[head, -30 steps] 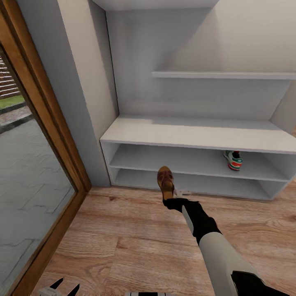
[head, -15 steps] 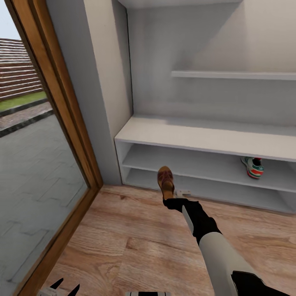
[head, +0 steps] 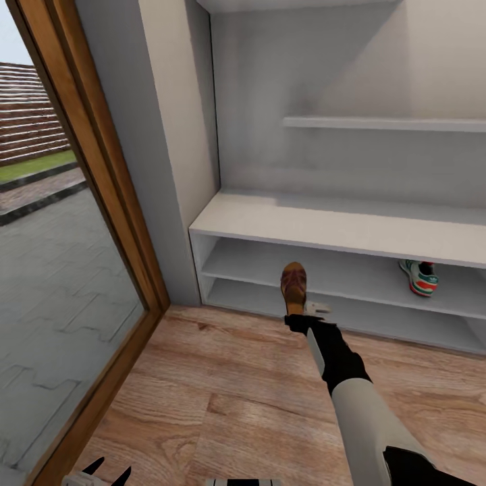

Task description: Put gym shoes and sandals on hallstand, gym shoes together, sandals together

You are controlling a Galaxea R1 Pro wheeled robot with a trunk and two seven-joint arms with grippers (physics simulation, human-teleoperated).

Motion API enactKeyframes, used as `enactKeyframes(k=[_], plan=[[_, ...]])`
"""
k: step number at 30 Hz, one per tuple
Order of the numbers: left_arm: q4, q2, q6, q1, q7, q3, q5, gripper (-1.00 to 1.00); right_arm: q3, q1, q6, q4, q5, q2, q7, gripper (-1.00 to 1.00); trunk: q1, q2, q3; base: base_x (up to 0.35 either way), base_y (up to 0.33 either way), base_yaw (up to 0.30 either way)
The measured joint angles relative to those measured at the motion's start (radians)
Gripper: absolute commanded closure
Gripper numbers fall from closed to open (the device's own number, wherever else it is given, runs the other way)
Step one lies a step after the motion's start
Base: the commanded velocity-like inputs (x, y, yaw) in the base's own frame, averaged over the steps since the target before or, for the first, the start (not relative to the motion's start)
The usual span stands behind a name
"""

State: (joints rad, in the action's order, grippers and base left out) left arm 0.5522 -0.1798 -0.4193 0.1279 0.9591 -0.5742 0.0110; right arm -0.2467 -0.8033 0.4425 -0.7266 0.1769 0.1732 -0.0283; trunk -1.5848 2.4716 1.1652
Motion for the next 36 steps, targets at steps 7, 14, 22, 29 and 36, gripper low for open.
enactKeyframes(k=[7, 14, 22, 29, 36], plan=[[0.001, 0.001, 0.0, 0.0, 0.0, 0.001, 0.0, -1.0, -0.004, 0.0, 0.0, -0.013, -0.003, 0.0, -0.031, 1.0, 0.001, 0.0, 0.0, 0.123, 0.0, 0.0], [0.001, 0.001, 0.0, 0.0, 0.0, 0.001, 0.0, -1.0, -0.004, 0.0, 0.0, -0.013, -0.003, 0.0, -0.032, 1.0, 0.0, 0.0, 0.0, 0.182, 0.0, 0.0], [0.001, 0.001, 0.0, 0.0, 0.0, 0.001, 0.002, -1.0, -0.005, 0.0, 0.0, -0.014, -0.004, 0.0, -0.032, 1.0, 0.001, 0.0, 0.0, 0.159, 0.0, 0.0], [0.001, 0.002, 0.0, 0.0, 0.0, 0.002, 0.003, -1.0, -0.005, 0.0, 0.0, -0.014, -0.004, 0.0, -0.032, 1.0, 0.0, 0.0, 0.0, 0.293, 0.0, 0.0], [0.001, 0.002, 0.0, 0.0, 0.0, 0.002, 0.004, -1.0, -0.006, 0.0, 0.0, -0.014, -0.004, 0.0, -0.032, 1.0, 0.0, 0.0, 0.0, 0.061, 0.0, 0.0]])
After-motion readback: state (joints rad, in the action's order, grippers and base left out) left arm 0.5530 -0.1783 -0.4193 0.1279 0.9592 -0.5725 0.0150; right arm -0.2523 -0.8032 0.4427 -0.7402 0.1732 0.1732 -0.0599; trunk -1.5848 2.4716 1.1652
